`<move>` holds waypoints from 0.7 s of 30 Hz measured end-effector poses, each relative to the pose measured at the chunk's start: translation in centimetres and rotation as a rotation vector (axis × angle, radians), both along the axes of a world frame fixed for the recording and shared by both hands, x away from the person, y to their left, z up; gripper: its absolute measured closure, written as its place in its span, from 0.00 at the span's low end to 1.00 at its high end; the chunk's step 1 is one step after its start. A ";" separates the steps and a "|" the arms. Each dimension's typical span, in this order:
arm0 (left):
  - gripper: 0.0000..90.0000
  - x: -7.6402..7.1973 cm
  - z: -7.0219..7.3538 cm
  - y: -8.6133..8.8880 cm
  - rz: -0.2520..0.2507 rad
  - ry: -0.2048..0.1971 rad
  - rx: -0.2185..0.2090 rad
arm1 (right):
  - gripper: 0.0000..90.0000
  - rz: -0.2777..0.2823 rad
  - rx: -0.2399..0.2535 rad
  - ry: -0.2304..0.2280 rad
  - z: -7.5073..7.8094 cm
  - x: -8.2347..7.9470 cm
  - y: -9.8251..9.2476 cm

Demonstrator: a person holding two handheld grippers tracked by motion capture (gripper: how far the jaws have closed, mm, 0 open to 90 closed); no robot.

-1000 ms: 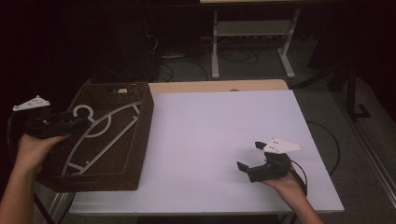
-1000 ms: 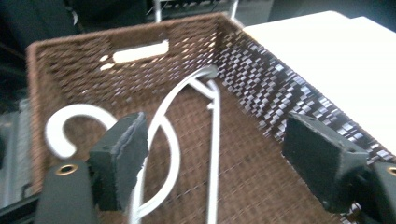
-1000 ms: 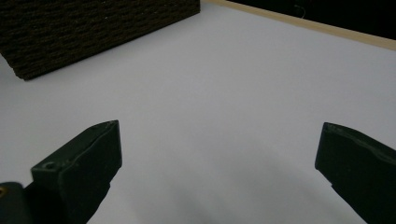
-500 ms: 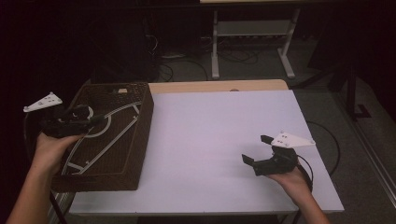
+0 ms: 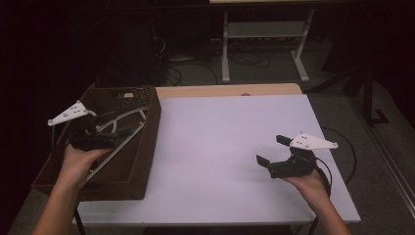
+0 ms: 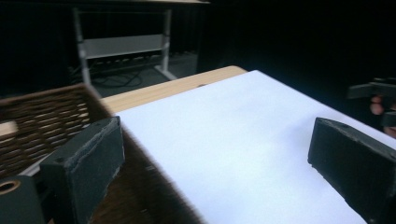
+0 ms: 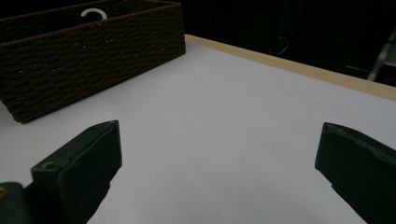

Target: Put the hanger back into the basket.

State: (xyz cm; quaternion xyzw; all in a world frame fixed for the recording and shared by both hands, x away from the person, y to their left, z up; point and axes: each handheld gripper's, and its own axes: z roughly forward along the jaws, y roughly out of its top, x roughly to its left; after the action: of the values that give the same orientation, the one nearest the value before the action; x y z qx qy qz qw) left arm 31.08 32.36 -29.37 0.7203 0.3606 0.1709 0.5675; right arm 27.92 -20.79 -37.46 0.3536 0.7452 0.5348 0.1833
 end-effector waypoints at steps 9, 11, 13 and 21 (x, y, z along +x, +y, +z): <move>0.03 -1.1 -0.7 -3.2 -0.075 -0.034 -0.044 | 0.00 -0.006 0.032 -0.038 1.4 0.2 -0.7; 0.03 -1.1 -1.0 -3.6 -0.087 -0.033 -0.048 | 0.00 -0.009 0.039 -0.044 1.7 0.2 -0.9; 0.03 -1.2 -1.3 -4.0 -0.092 -0.033 -0.061 | 0.00 -0.009 0.046 -0.058 2.0 0.3 -1.1; 0.03 -1.5 -2.4 -4.9 -0.110 -0.040 -0.083 | 0.00 0.004 0.071 -0.070 3.1 0.5 -1.0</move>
State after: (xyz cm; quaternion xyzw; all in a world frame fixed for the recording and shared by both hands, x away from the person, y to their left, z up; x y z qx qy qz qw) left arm 29.57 27.49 -31.75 0.7113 0.3161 0.1388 0.6124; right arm 28.44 -21.84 -34.38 0.3394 0.7197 0.5733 0.1953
